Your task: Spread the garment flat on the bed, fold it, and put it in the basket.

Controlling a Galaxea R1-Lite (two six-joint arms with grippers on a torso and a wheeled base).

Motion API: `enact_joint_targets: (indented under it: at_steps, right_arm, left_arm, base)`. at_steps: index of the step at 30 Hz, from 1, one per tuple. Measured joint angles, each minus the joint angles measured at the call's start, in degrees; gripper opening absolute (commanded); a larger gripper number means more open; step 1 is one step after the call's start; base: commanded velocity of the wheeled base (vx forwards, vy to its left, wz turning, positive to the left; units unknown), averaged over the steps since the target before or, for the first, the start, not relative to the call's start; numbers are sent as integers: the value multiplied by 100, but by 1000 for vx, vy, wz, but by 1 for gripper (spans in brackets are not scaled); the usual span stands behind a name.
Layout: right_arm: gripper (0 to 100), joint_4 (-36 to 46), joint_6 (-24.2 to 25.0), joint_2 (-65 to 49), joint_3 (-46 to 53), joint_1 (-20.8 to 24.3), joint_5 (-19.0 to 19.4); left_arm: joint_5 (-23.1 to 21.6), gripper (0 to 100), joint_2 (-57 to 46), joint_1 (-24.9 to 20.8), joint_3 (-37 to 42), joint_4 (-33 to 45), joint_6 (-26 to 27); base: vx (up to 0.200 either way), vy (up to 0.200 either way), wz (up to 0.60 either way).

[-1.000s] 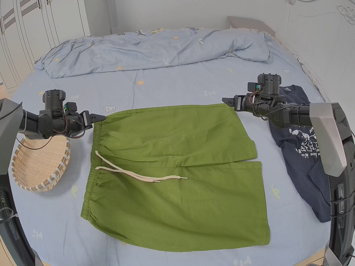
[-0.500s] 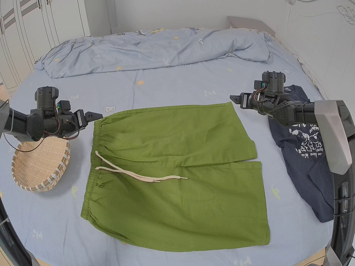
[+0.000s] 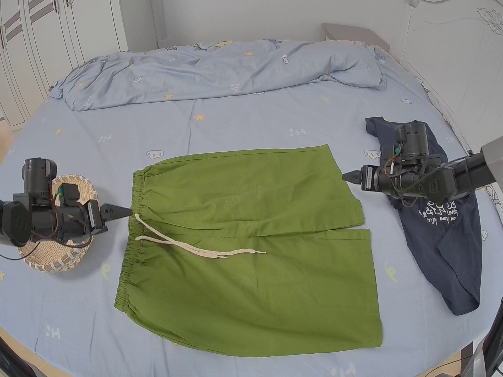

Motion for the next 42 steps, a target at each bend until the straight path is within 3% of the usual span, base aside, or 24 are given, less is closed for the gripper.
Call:
enact_joint_targets:
  at_steps: [11, 17, 23, 34, 42]
  right_arm:
    - [100, -85, 468, -2308, 3003, 113, 633]
    - [100, 211, 641, -3634, 3953, 135, 912]
    - [100, 325, 688, -4275, 4242, -7, 989]
    - [100, 339, 690, -4546, 4311, -52, 1000]
    - [100, 339, 685, -4585, 4341, -60, 997]
  left_arm:
    - [-399, 100, -634, 157, 1690, -16, 98]
    - [-567, 100, -524, 226, 2476, -24, 503]
    - [-851, 100, -146, 254, 2740, -57, 744]
    - [-1176, 100, 463, 289, 2592, -814, 724]
    - [-1548, 100, 761, 400, 2261, -889, 557]
  base:
    - [0, 0, 0]
    - [0, 0, 0]
    - [0, 0, 0]
    - [0, 0, 0]
    - [0, 0, 0]
